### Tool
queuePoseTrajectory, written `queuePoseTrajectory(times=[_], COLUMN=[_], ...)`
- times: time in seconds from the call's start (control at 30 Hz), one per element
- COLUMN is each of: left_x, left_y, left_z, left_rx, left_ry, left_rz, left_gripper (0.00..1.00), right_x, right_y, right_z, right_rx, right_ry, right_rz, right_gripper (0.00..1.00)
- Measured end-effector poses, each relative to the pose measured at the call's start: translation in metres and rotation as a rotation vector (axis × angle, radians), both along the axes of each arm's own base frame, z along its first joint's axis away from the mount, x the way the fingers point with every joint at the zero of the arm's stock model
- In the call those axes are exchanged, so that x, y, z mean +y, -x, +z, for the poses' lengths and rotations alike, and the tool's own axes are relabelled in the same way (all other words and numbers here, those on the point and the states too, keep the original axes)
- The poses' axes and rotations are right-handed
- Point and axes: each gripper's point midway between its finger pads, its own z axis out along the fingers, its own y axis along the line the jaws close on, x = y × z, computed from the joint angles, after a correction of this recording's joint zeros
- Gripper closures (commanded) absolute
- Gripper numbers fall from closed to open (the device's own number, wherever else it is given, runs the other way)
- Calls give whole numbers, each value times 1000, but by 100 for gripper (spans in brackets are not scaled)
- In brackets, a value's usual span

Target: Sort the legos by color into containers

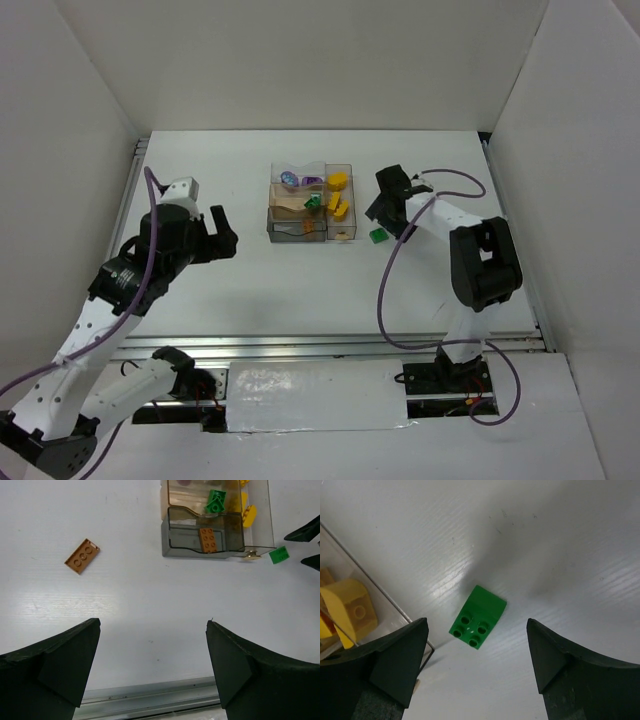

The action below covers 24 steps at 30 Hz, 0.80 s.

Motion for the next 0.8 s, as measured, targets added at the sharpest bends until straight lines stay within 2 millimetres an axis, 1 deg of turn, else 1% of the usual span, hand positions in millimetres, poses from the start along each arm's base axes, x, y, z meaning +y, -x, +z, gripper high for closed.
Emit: queuePoseTrajectory(times=[0.07, 0.13, 0.2, 0.3, 0.37, 0.47, 0.67, 0.8], left_x=[5, 10, 13, 15, 15, 14, 14, 14], left_y=[6, 11, 16, 18, 18, 18, 19, 21], left_z=[-4, -19, -36, -47, -46, -43, -35, -31], left_rx=[-10, 1, 37, 65, 60, 44, 7, -10], left_ry=[-17, -32, -54, -84, -84, -76, -73, -65], left_rz=[-2, 5, 5, -6, -9, -15, -28, -32], left_gripper=[1, 0, 0, 1, 1, 1, 1, 0], right_x=[1, 3, 5, 12, 16, 22, 23, 24], right_y=[-3, -3, -2, 0, 0, 0, 4, 6], right_z=[-8, -15, -19, -23, -24, -29, -33, -37], right_rx=[14, 25, 34, 39, 42, 53, 80, 95], right_ry=[-3, -9, -13, -16, -11, -5, -2, -9], right_rz=[-22, -39, -50, -55, -53, -49, -64, -77], right_gripper=[18, 19, 23, 26, 31, 35, 38, 54])
